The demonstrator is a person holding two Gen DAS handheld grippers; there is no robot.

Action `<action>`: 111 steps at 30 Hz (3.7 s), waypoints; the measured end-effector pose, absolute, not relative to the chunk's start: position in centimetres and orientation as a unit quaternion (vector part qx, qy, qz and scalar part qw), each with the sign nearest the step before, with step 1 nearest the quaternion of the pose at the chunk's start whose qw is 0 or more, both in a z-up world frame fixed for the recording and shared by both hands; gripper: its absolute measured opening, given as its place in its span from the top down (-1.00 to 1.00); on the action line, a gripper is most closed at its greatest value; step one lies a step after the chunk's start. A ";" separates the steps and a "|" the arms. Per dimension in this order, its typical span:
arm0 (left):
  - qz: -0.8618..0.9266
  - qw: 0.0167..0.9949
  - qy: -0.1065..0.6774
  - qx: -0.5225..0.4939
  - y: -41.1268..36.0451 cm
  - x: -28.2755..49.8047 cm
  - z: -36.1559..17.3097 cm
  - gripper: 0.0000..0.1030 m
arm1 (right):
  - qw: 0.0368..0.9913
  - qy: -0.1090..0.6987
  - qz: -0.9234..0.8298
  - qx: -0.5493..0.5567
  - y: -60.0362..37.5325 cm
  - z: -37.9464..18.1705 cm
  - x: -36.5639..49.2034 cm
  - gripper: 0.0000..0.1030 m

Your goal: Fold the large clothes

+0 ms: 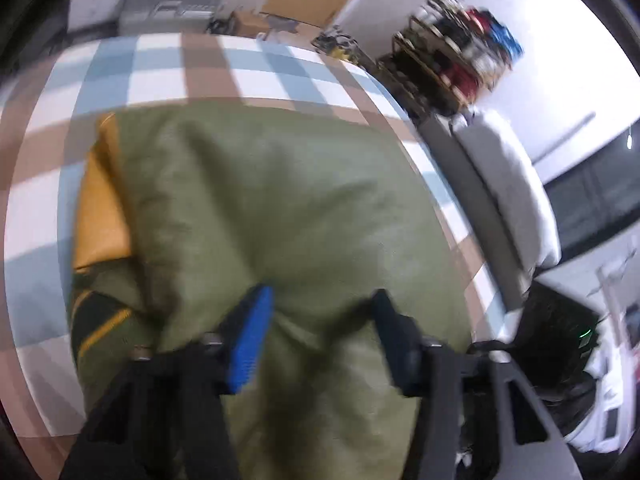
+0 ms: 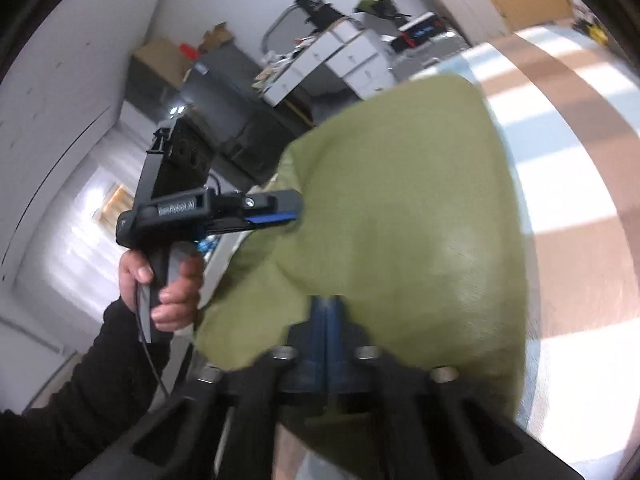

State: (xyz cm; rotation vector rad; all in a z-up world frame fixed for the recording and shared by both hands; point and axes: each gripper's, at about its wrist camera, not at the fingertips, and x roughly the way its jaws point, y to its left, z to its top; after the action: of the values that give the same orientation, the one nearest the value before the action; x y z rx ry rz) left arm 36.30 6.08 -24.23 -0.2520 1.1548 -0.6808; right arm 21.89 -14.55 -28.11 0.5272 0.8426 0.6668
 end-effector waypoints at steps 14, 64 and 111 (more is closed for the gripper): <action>-0.220 0.819 0.527 -0.043 6.5 25.1 -23.2 0.06 | 0.805 0.388 0.339 0.295 -15.2 -29.3 22.3 1.00; -0.236 0.834 0.499 -0.012 6.6 30.4 -16.9 0.88 | 0.812 0.439 0.348 0.162 -6.1 -26.4 23.8 0.93; -0.122 0.889 0.436 -0.061 9.4 27.2 -28.5 0.28 | 0.747 0.575 0.311 0.116 -10.0 -25.9 30.5 0.65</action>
State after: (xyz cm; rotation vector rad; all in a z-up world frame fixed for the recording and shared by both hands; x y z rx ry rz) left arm 27.21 9.41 -28.53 -0.1263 0.9067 -0.2531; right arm 30.53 -9.99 -25.92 0.2538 1.2585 0.6805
